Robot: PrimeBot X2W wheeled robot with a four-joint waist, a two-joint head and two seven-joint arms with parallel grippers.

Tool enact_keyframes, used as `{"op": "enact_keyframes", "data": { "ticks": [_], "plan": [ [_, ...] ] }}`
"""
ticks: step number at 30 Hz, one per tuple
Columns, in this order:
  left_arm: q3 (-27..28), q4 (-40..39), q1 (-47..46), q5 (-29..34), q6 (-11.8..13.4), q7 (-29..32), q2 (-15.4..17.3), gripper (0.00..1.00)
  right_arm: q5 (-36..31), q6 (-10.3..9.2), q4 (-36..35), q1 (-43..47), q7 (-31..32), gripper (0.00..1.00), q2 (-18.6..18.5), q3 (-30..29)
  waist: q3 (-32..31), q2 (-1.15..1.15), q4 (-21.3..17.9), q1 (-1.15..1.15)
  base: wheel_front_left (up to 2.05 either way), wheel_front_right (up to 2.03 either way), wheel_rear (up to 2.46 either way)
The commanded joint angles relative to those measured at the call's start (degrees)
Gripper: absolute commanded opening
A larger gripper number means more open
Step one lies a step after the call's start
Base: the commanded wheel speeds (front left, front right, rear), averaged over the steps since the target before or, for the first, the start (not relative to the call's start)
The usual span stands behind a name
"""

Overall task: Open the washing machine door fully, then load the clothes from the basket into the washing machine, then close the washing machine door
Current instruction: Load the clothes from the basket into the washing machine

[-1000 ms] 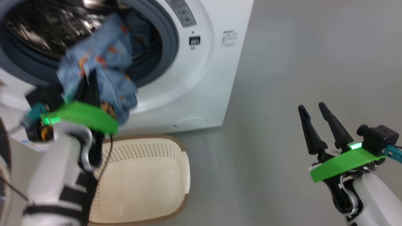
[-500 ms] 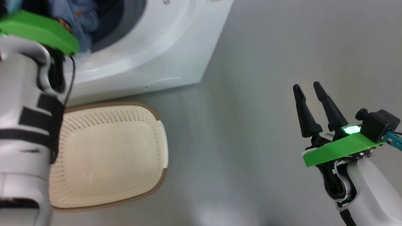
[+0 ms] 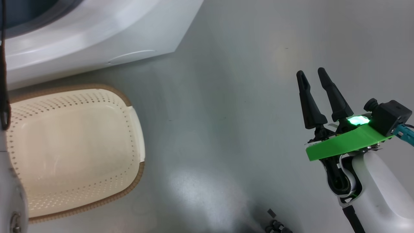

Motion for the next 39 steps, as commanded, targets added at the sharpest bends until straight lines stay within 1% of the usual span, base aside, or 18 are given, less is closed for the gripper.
{"op": "enact_keyframes", "data": {
  "ticks": [1,2,12,17,20,26,33,39],
  "plan": [
    [0.81,-1.01,0.88,0.7,0.21,-0.31,1.73,0.49,-0.05,0.32,-1.17,0.69,-0.45,1.0,-0.29,0.8,0.64,0.0,-0.78,0.0,0.0,0.0,0.0],
    [1.1,0.64,1.37,0.77,-0.02,-0.31,1.28,1.0,-0.07,0.32,-1.03,0.72,-0.45,1.0,-0.28,0.8,0.42,0.0,-0.67,0.0,0.0,0.0,0.0],
    [0.15,16.48,0.67,1.4,-1.9,-0.32,-0.91,1.0,0.0,0.32,0.0,0.48,-0.45,1.0,-0.55,1.59,-2.26,0.0,0.9,0.0,0.0,0.0,0.0],
    [0.43,18.71,2.2,0.97,-3.21,-0.32,-1.38,1.0,-0.07,0.32,0.17,0.71,-0.45,1.0,-0.81,1.59,-4.9,0.0,1.68,0.0,0.0,0.0,0.0],
    [0.18,17.96,4.67,1.57,-3.71,-0.32,-1.61,1.0,-0.15,0.32,0.25,0.97,-0.45,1.0,-1.08,1.5,-6.94,0.0,2.46,0.0,0.0,0.0,0.0],
    [0.87,13.38,11.26,2.81,-3.24,-0.32,-2.03,1.0,-0.43,0.32,0.75,1.59,-0.45,1.0,-2.07,1.71,-12.21,0.0,4.51,0.0,0.0,0.0,0.0],
    [3.27,7.45,20.97,2.85,-4.3,-0.32,-3.25,1.0,-0.48,0.32,1.81,2.8,-0.45,1.0,-3.13,2.39,-19.28,0.0,7.2,0.0,0.0,0.0,0.0],
    [4.42,2.05,29.72,3.4,-5.76,-0.32,-4.71,1.0,-0.32,0.32,2.88,4.55,-0.45,1.0,-3.7,2.46,-24.72,0.0,9.77,0.0,0.0,0.0,0.0]
  ]
}}
